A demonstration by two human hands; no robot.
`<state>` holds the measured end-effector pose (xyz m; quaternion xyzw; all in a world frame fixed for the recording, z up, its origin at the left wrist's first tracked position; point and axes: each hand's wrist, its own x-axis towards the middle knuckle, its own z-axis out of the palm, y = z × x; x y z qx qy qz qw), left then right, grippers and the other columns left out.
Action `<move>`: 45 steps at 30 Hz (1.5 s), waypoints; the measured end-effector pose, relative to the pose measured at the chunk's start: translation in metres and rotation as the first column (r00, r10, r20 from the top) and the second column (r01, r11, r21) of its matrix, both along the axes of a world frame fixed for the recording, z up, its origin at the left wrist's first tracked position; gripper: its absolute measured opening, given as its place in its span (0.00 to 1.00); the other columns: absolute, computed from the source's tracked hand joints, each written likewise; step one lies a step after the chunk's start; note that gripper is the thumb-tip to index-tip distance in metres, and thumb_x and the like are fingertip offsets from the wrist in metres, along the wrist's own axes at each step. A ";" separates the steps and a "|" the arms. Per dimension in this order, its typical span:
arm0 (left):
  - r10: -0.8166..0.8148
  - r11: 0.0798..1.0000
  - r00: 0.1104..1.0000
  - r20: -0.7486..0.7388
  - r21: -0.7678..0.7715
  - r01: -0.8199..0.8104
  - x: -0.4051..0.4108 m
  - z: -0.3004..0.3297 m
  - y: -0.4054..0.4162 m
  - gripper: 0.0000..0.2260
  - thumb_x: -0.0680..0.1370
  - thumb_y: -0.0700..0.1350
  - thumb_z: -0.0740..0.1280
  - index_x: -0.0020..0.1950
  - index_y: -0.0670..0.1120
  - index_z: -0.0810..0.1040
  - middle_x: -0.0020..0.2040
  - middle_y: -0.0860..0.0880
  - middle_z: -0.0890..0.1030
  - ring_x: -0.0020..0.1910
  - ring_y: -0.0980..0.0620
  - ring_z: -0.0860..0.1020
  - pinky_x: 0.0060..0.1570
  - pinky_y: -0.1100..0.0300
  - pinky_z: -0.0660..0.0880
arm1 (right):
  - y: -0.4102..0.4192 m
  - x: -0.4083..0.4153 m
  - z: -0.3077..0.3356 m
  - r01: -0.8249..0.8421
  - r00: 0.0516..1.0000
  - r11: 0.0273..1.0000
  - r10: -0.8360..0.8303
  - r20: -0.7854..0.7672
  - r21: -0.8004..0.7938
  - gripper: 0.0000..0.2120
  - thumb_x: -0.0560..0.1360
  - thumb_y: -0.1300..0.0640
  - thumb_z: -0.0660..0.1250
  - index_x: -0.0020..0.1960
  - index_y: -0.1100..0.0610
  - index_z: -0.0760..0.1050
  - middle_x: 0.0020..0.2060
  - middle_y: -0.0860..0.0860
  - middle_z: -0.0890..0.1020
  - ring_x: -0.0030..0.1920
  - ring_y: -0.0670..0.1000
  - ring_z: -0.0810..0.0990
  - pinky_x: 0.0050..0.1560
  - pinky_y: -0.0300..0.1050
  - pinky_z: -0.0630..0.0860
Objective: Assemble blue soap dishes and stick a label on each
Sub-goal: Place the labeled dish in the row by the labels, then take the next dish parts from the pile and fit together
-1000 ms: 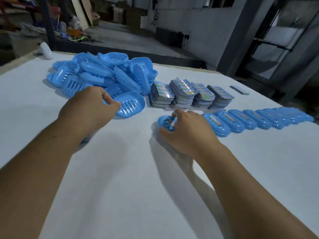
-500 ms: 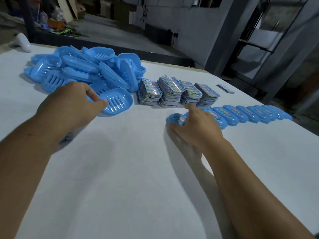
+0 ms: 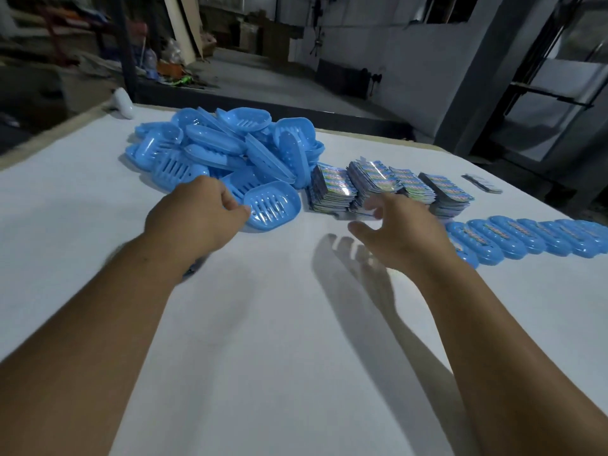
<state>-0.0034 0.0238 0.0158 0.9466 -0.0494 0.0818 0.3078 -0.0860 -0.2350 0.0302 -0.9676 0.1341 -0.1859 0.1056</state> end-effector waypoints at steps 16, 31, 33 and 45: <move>-0.083 0.996 0.996 -0.012 0.018 0.084 -0.007 0.004 0.006 0.15 0.74 0.45 0.70 0.59 0.54 0.76 0.56 0.50 0.79 0.53 0.47 0.79 0.56 0.50 0.77 | 0.096 0.068 -0.034 -0.512 0.859 0.855 0.505 0.083 0.088 0.08 0.72 0.47 0.74 0.44 0.51 0.82 0.38 0.46 0.83 0.39 0.51 0.78 0.43 0.50 0.77; -0.392 0.890 0.890 0.231 -0.149 0.431 -0.008 0.008 -0.001 0.34 0.69 0.55 0.80 0.69 0.57 0.67 0.63 0.58 0.75 0.60 0.59 0.75 0.54 0.66 0.70 | 0.053 0.036 0.007 -0.514 0.759 0.088 0.511 0.404 0.853 0.07 0.73 0.56 0.70 0.45 0.60 0.77 0.35 0.53 0.79 0.36 0.48 0.76 0.42 0.38 0.75; -0.411 0.892 0.886 0.214 -0.105 0.439 -0.008 0.006 -0.002 0.33 0.70 0.58 0.79 0.70 0.57 0.67 0.65 0.58 0.74 0.60 0.60 0.74 0.55 0.63 0.70 | 0.050 0.037 0.009 -0.446 0.787 0.025 0.487 0.379 0.895 0.05 0.74 0.58 0.69 0.41 0.60 0.79 0.34 0.55 0.78 0.34 0.49 0.75 0.40 0.38 0.76; -0.477 0.852 0.872 0.108 -0.187 0.489 -0.014 0.000 -0.008 0.30 0.65 0.60 0.76 0.66 0.59 0.76 0.56 0.62 0.80 0.55 0.63 0.79 0.59 0.55 0.78 | 0.033 0.038 0.007 -0.133 0.818 -0.112 0.549 0.173 0.985 0.09 0.70 0.55 0.68 0.45 0.59 0.84 0.37 0.53 0.81 0.34 0.48 0.80 0.39 0.38 0.80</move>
